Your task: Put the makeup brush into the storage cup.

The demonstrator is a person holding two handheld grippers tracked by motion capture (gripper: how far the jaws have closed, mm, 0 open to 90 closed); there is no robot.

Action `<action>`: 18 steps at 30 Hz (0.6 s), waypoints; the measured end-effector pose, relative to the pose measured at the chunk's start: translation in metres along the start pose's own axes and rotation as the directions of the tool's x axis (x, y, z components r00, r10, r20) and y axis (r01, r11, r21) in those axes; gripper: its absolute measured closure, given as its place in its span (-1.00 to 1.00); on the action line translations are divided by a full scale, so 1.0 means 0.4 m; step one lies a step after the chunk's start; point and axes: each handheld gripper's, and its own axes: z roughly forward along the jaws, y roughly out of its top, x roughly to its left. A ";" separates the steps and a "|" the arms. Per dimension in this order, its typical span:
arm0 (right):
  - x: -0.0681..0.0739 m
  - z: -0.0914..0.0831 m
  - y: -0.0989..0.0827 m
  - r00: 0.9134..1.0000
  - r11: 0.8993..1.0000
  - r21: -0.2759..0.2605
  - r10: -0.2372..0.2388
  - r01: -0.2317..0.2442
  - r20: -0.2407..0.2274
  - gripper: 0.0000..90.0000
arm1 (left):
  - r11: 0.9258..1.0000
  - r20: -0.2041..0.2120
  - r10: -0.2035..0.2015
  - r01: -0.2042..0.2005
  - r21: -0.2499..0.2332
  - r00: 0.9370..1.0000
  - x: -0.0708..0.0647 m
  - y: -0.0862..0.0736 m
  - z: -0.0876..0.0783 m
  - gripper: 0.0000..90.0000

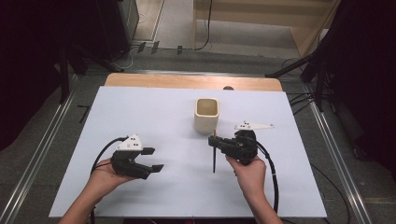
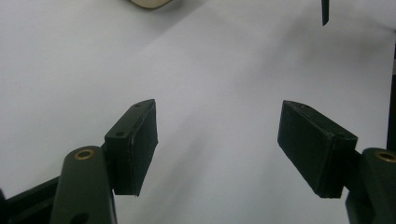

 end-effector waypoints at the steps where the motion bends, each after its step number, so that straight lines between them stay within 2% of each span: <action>1: 0.000 -0.001 0.001 1.000 1.000 -0.002 0.000 0.000 0.000 0.85 | 1.000 -0.002 -0.003 0.003 -0.001 1.000 0.000 -0.001 -0.001 -0.35; 12: 0.004 -0.010 0.017 1.000 1.000 -0.012 -0.023 0.023 0.014 0.85 | 1.000 -0.032 -0.017 0.017 -0.002 0.999 0.008 -0.026 -0.018 -0.36; 18: 0.004 -0.019 0.032 0.999 0.999 -0.020 -0.032 0.032 0.027 0.85 | 0.999 -0.042 -0.031 0.030 -0.020 0.999 0.010 -0.030 -0.024 -0.36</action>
